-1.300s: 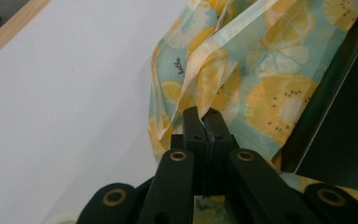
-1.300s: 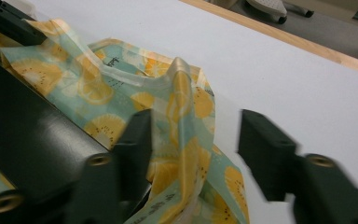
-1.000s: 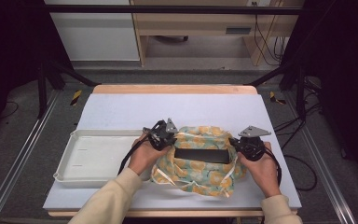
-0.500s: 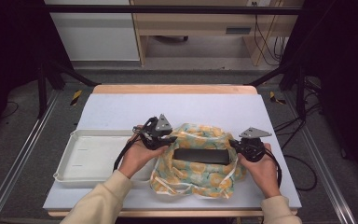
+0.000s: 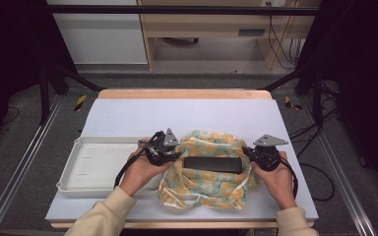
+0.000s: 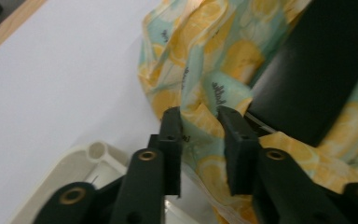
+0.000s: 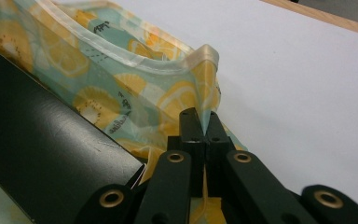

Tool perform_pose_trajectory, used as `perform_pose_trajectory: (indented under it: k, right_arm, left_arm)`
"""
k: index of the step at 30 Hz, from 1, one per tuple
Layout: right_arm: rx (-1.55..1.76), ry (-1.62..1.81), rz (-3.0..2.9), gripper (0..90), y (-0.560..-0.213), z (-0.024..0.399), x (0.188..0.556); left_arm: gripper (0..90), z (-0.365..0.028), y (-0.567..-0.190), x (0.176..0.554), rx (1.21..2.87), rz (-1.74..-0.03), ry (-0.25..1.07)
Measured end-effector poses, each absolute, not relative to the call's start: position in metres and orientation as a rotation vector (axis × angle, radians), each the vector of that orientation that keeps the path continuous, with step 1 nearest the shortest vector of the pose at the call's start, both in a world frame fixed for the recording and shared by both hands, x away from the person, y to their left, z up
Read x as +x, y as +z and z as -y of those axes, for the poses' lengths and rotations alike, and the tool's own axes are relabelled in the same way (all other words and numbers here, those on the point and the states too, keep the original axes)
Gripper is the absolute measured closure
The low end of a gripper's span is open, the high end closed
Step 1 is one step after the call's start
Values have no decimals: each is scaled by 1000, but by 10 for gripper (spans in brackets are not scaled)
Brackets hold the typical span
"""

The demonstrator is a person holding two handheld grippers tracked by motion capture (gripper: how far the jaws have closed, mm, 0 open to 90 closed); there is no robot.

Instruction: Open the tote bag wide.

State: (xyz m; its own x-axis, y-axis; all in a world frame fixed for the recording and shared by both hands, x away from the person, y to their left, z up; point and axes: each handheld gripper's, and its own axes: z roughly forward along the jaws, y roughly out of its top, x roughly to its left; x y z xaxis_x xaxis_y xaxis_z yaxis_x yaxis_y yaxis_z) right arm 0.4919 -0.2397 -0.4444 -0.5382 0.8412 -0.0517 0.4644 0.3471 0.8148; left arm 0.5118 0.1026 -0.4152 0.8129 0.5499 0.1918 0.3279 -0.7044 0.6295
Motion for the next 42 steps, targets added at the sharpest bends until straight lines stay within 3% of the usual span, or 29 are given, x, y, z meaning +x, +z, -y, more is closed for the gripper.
perform_pose_trajectory:
  k: [2,5,25,28,29,30,31,37,42]
  right_arm:
    - [1139,1069,-2148,900,-446,240,492]
    - [1148,1066,-2148,900,-448,242,492]
    - [1314,961,-2257,892,-473,250,498]
    - [1327,995,-2212,721,-466,254,495]
    - [1334,1022,-2170,567,-457,258,490]
    - [1334,1022,-2170,567,-457,258,490]
    - [1327,1037,-2123,424,-445,261,484]
    - [1224,1114,-2085,288,-408,254,455]
    - [1135,1155,-2121,351,-397,231,441]
  left_arm:
    - [831,-101,-419,517,2422,-657,475]
    - [877,-98,-426,524,2447,-676,476]
    - [892,-85,-445,537,2573,-681,441]
    - [894,-86,-444,536,2567,-684,440]
    - [895,-86,-443,536,2568,-679,445]
    - [895,-86,-443,536,2564,-680,442]
    - [896,-87,-442,536,2562,-674,442]
    - [897,-89,-438,534,2550,-668,439]
    - [897,-89,-434,532,2542,-662,438]
